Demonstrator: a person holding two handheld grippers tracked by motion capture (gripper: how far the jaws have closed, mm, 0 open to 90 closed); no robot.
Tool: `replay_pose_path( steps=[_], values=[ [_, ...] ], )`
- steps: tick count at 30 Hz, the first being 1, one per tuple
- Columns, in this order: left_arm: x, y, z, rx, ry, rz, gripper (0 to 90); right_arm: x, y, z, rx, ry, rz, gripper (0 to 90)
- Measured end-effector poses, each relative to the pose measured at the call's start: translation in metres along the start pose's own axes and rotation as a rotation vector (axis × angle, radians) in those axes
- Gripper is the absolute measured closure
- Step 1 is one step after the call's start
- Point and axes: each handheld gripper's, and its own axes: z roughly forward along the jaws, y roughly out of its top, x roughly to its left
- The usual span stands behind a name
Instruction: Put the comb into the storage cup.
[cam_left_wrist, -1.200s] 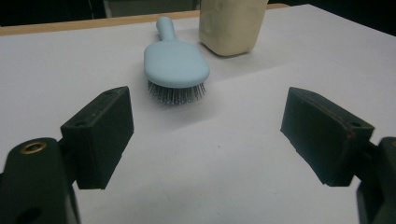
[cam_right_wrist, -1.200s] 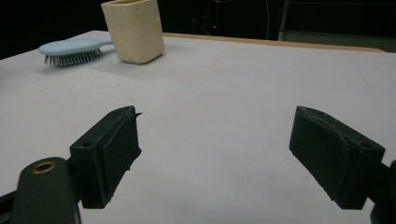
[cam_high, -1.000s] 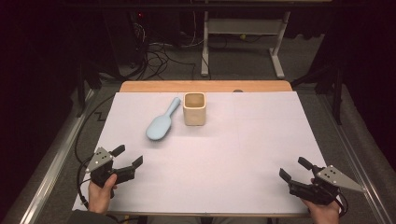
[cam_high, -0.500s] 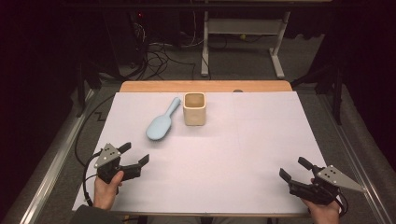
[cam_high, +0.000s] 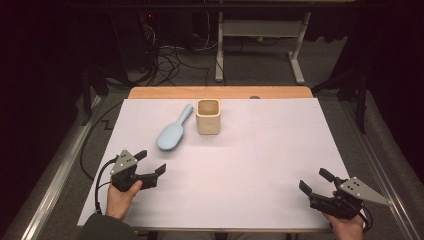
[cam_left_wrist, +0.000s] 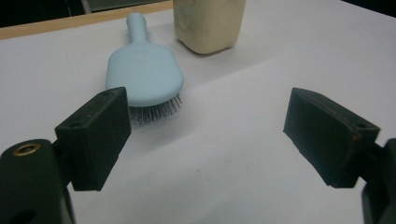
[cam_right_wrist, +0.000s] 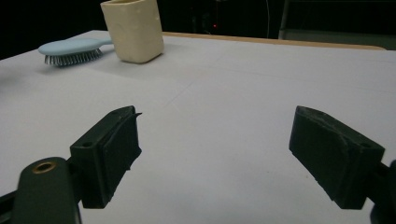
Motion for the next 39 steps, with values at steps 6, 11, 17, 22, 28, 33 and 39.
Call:
replay_pose_path(
  steps=[6,11,17,22,28,33,39],
  values=[
    [-0.001,0.006,0.006,0.010,-0.014,-0.002,15.8,0.000,0.000,0.000,0.001,0.002,-0.004,17.0],
    [-0.001,0.011,0.010,0.008,-0.019,-0.006,15.8,0.000,0.000,0.000,0.003,0.003,-0.003,17.0],
    [-0.002,0.016,0.015,0.003,-0.020,-0.002,15.8,0.000,0.000,0.000,0.003,0.003,-0.004,17.0],
    [-0.001,0.022,0.019,-0.007,-0.018,-0.007,15.8,0.000,0.000,0.000,0.004,0.002,-0.005,17.0],
    [-0.001,0.026,0.024,-0.007,-0.019,-0.006,15.8,0.000,0.000,0.000,0.006,0.002,-0.005,17.0],
    [0.001,0.028,0.029,-0.007,-0.011,-0.010,15.8,0.000,0.000,0.000,0.006,0.003,-0.006,17.0],
    [0.004,0.029,0.035,-0.002,-0.003,-0.018,15.8,0.000,0.000,0.001,0.007,0.004,-0.006,17.0]
  ],
)
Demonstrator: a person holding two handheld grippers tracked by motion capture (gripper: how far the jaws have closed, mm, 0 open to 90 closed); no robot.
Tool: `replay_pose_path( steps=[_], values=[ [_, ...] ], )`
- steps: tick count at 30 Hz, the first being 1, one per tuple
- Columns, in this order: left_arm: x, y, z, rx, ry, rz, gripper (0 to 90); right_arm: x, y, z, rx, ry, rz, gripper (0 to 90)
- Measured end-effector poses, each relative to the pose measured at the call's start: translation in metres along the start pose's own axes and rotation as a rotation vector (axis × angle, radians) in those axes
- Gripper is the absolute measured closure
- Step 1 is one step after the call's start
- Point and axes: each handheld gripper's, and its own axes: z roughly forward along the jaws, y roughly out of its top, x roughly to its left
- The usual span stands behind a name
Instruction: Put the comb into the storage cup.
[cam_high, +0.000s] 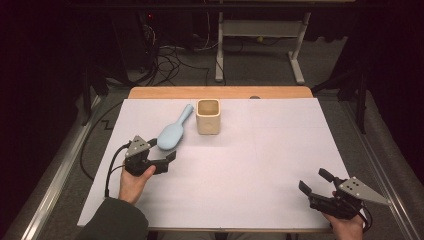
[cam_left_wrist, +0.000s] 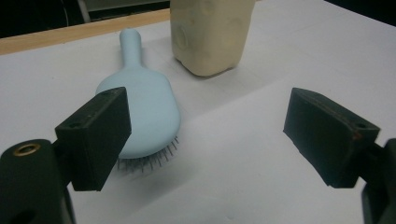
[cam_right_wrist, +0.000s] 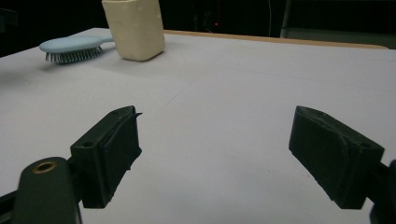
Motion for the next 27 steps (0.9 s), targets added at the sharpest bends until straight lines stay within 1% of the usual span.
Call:
replay_pose_path(
  steps=[8,13,21,23,27],
  values=[
    [0.003,0.011,0.005,0.002,0.002,0.011,15.8,0.000,0.000,0.000,0.005,0.002,-0.003,17.0],
    [0.006,0.019,0.012,0.016,0.000,0.012,15.8,0.000,0.000,0.000,0.005,0.003,-0.002,17.0],
    [0.010,0.031,0.023,0.043,-0.007,0.026,16.1,0.000,0.000,0.001,0.010,0.008,-0.009,17.0],
    [0.010,0.034,0.026,0.045,-0.004,0.033,16.1,0.000,0.000,0.001,0.010,0.008,-0.010,17.0],
    [0.012,0.041,0.031,0.045,0.000,0.031,16.1,0.001,0.000,0.001,0.012,0.010,-0.009,17.0]
  ],
)
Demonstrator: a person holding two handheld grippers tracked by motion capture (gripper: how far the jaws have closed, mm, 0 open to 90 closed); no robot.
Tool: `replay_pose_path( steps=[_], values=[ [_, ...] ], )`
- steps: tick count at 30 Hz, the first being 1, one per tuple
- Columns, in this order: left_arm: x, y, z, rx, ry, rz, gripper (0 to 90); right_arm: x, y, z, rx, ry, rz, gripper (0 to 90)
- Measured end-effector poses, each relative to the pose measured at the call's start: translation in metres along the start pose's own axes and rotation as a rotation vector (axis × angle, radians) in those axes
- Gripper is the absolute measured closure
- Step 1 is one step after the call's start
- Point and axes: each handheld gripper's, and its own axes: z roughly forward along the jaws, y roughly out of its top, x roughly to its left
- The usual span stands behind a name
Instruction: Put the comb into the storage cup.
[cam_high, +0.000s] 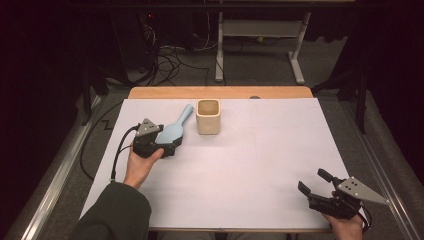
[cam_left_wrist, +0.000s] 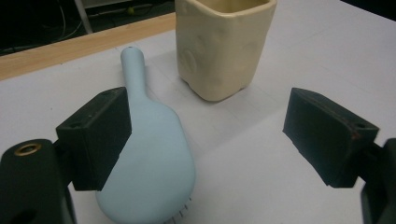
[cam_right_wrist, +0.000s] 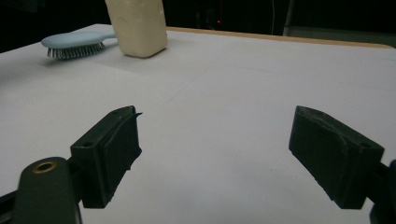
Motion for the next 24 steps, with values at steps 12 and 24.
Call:
replay_pose_path(
  steps=[12,24],
  values=[
    [0.007,0.018,0.021,0.025,0.009,-0.007,17.4,0.000,0.000,0.000,0.001,0.005,-0.005,17.0],
    [0.016,0.040,0.038,0.091,0.035,-0.010,19.2,0.000,0.000,0.001,0.005,0.013,-0.006,17.0]
  ],
)
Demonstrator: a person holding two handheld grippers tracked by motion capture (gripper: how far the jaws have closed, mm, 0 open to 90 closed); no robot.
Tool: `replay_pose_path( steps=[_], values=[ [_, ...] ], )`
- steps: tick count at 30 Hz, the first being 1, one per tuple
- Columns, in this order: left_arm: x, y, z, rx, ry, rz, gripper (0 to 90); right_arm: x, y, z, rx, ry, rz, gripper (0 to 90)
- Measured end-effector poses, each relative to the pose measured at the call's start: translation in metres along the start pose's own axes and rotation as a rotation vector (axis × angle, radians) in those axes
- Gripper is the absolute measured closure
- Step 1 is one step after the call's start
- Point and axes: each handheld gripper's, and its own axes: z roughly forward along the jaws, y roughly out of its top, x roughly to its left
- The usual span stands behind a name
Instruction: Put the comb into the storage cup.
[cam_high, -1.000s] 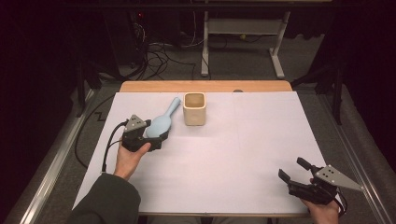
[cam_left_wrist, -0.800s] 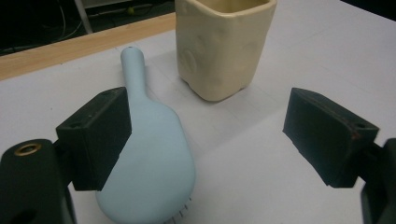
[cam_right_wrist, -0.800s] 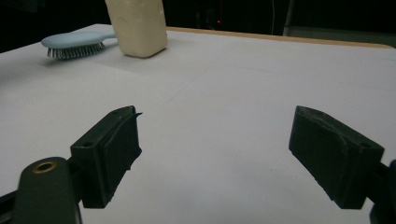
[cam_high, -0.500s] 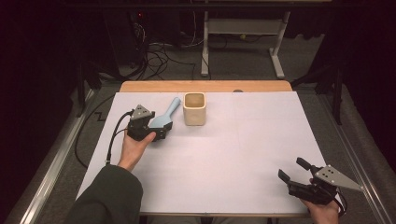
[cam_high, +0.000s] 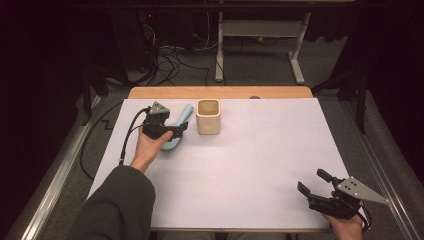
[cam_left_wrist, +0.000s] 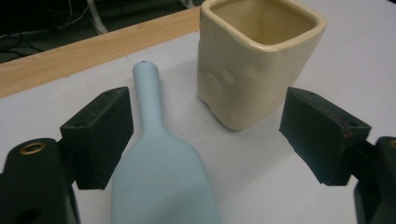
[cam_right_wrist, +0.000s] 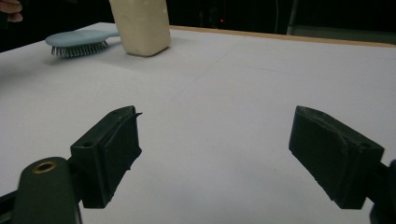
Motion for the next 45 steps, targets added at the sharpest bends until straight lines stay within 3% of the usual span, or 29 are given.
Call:
replay_pose_path(
  steps=[8,15,22,28,34,38,42,45],
  values=[
    [0.002,0.021,0.006,0.043,0.005,0.011,20.4,0.000,0.000,0.000,-0.004,-0.003,0.003,17.0],
    [0.012,0.035,0.020,0.133,0.001,0.007,38.4,-0.001,0.000,0.000,0.001,-0.002,0.001,17.2],
    [0.011,0.045,0.036,0.251,-0.013,0.044,52.2,-0.001,0.000,0.001,0.003,-0.003,0.007,17.3],
    [0.013,0.052,0.049,0.318,-0.043,-0.002,62.1,-0.001,0.000,0.001,0.003,-0.004,0.010,17.3],
    [0.021,0.051,0.064,0.364,-0.048,-0.058,68.1,-0.001,0.000,0.001,0.002,-0.003,0.012,17.4],
    [0.026,0.048,0.074,0.376,-0.054,-0.100,77.1,-0.001,0.000,-0.001,-0.008,-0.010,0.021,18.0],
    [0.031,0.045,0.081,0.379,-0.044,-0.120,84.1,-0.002,0.000,-0.001,-0.006,-0.006,0.023,18.0],
    [0.032,0.045,0.087,0.390,-0.039,-0.113,89.0,-0.002,0.000,-0.001,-0.006,-0.005,0.021,18.0]
  ],
)
